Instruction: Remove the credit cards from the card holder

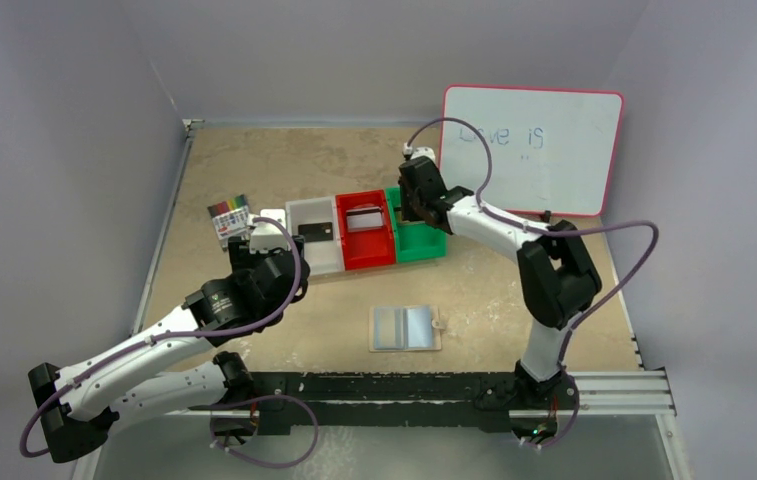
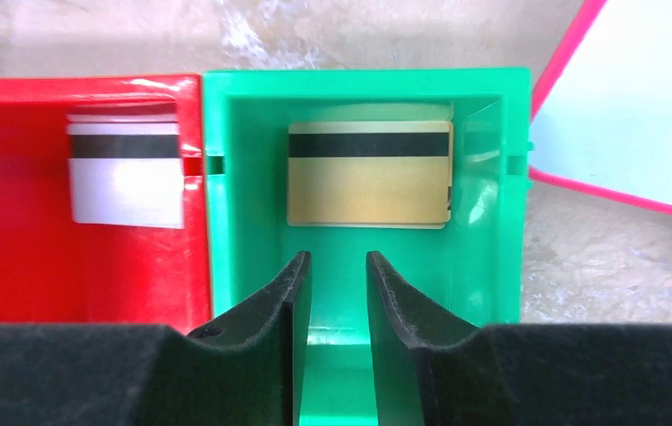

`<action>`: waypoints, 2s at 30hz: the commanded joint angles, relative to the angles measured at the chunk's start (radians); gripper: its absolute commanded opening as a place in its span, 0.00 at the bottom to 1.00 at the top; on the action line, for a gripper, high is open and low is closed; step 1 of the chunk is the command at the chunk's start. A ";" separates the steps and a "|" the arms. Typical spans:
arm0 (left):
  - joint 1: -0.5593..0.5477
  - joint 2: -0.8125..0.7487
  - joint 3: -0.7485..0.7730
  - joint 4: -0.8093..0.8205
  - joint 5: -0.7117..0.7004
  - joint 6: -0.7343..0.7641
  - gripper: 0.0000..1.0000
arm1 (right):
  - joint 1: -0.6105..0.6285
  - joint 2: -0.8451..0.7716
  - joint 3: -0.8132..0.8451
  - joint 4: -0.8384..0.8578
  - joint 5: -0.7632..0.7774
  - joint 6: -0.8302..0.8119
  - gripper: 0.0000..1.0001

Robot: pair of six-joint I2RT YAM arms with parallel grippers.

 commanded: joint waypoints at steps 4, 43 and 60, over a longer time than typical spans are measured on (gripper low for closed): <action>0.003 -0.007 0.043 0.006 -0.015 -0.011 0.75 | 0.015 -0.204 -0.076 0.003 0.032 0.017 0.34; 0.001 -0.088 0.024 -0.003 -0.236 -0.090 0.81 | 0.164 -0.766 -0.495 0.001 -0.201 0.404 0.73; 0.001 -0.057 0.037 -0.030 -0.256 -0.114 0.82 | 0.624 -0.253 -0.195 -0.486 0.209 0.867 0.75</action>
